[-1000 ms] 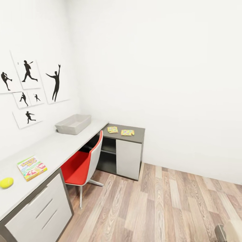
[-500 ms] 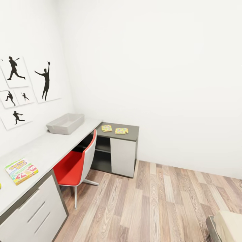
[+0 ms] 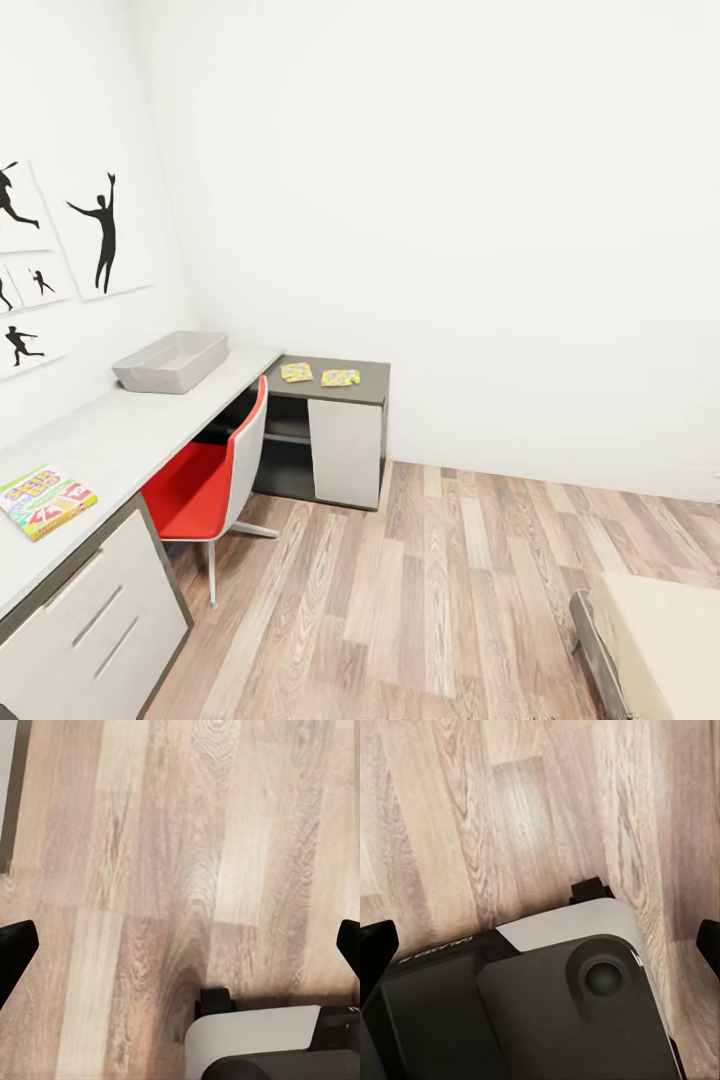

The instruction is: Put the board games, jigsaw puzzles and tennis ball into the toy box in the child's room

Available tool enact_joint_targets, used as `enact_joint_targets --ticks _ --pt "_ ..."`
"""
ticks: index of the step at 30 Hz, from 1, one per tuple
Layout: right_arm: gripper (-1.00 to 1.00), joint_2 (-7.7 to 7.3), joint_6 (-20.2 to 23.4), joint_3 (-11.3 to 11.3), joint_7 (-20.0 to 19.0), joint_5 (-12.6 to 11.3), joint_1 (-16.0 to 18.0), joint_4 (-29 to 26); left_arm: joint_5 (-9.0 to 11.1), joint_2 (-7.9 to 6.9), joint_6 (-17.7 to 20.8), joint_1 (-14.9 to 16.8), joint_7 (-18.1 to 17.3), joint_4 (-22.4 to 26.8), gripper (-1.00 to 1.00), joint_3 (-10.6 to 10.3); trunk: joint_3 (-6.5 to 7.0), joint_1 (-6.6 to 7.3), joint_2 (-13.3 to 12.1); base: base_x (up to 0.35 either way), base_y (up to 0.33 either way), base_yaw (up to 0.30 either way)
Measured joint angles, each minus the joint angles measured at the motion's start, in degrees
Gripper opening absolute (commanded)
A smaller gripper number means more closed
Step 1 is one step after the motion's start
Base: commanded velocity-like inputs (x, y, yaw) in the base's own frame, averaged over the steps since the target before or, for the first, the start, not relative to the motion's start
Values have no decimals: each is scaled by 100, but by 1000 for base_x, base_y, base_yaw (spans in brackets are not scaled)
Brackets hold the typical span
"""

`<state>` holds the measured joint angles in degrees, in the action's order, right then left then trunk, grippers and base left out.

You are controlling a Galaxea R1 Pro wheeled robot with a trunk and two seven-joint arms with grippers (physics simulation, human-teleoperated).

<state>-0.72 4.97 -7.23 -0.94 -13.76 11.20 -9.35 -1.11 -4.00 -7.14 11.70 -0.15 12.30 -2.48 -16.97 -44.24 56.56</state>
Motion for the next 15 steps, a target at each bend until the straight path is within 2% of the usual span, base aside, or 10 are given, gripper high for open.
enact_joint_targets --ticks 10,15 --pt "100 0 -10 17 -5 4 -1 5 0 -26 -12 -4 0 -5 100 6 -79 1 0 -13 8 -156" --pt "100 0 -10 30 -8 3 -2 6 0 -89 -15 -3 1 -5 100 7 -119 0 1 -1 136 -157"
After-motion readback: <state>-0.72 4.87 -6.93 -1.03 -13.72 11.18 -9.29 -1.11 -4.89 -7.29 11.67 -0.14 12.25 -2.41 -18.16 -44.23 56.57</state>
